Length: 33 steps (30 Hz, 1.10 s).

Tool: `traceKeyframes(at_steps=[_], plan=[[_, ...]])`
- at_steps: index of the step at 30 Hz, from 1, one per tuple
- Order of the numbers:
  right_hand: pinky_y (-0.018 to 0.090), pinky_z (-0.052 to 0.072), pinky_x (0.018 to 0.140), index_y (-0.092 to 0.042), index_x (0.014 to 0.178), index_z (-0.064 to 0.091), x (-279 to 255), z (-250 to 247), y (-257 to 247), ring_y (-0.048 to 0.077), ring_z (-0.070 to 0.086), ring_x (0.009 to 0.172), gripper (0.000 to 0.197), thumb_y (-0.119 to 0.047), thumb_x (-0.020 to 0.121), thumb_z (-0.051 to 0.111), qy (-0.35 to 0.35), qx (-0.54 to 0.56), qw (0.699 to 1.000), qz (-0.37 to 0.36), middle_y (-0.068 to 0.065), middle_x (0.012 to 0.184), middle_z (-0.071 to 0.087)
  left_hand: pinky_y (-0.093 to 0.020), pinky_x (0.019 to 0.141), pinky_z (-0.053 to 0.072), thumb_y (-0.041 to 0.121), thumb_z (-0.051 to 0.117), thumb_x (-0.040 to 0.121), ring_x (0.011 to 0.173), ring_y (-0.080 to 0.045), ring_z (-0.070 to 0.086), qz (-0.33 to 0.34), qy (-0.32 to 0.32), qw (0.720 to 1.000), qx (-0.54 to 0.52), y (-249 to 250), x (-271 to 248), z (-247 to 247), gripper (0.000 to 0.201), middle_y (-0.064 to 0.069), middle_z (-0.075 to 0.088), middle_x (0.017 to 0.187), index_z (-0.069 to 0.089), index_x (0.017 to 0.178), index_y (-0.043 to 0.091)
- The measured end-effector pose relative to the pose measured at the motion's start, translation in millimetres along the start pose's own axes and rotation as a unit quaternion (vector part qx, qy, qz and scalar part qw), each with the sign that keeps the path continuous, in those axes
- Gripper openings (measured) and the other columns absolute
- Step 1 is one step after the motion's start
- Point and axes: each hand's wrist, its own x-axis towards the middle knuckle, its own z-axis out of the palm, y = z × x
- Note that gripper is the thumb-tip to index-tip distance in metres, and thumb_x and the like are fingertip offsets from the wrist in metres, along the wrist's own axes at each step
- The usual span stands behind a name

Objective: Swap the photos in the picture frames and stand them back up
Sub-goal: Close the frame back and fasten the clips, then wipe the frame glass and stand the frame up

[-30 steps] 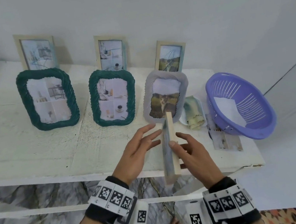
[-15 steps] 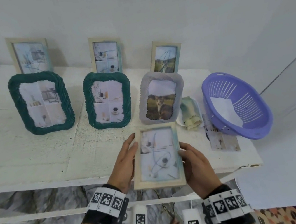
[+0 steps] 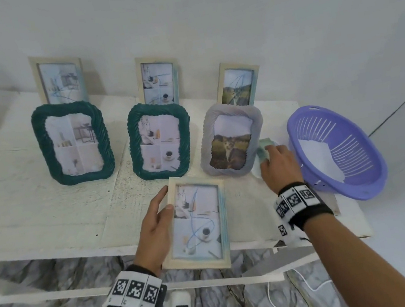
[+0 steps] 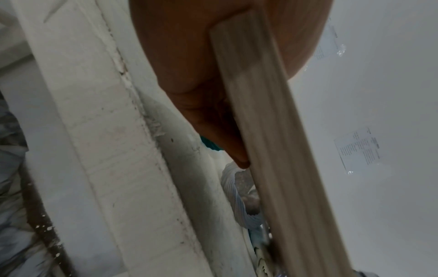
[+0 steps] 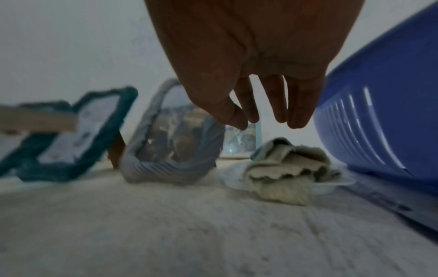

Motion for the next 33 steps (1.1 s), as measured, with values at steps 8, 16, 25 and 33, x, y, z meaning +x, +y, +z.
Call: traceKeyframes(at_steps=[8, 16, 25, 33], plan=[[0.046, 0.045, 0.079, -0.011, 0.130, 0.041, 33.4, 21.2, 12.8, 0.043, 0.053, 0.103, 0.040, -0.005, 0.091, 0.048, -0.079, -0.082, 0.993, 0.019, 0.024, 0.117, 0.052, -0.010, 0.096, 0.036, 0.018, 0.042, 0.104, 0.123, 0.005, 0.050, 0.027, -0.008, 1.000, 0.011, 4.3, -1.3, -6.5, 0.039, 0.015, 0.059, 0.131, 0.048, 0.136, 0.040], [0.045, 0.045, 0.086, -0.018, 0.140, 0.038, 9.2, -4.3, 2.1, 0.044, 0.055, 0.099, 0.054, -0.009, 0.088, 0.053, -0.061, 0.005, 0.997, 0.040, 0.024, 0.120, 0.043, -0.004, 0.080, 0.041, 0.017, 0.042, 0.104, 0.092, -0.014, 0.054, 0.052, -0.008, 0.999, 0.006, 1.6, 4.5, -4.3, 0.041, -0.004, 0.063, 0.097, 0.049, 0.134, 0.044], [0.024, 0.037, 0.065, -0.028, 0.136, 0.049, -106.6, -43.8, -45.8, 0.017, 0.048, 0.074, 0.049, -0.016, 0.089, 0.056, -0.019, 0.241, 0.970, 0.037, 0.002, 0.096, 0.048, -0.009, 0.058, 0.033, 0.022, 0.044, 0.103, 0.062, -0.015, 0.033, 0.086, 0.001, 0.995, 0.044, 10.2, 2.7, 8.2, 0.039, -0.003, 0.031, 0.066, 0.048, 0.134, 0.045], [0.028, 0.040, 0.061, -0.029, 0.121, 0.056, -126.5, -13.0, -93.8, 0.018, 0.046, 0.070, 0.033, -0.043, 0.091, 0.054, -0.006, 0.141, 0.989, -0.043, -0.001, 0.093, 0.041, -0.016, 0.053, 0.029, 0.022, 0.044, 0.101, 0.053, -0.008, 0.027, 0.145, -0.010, 0.985, 0.089, 17.2, -6.2, 23.7, 0.044, 0.011, 0.030, 0.058, 0.043, 0.144, 0.034]])
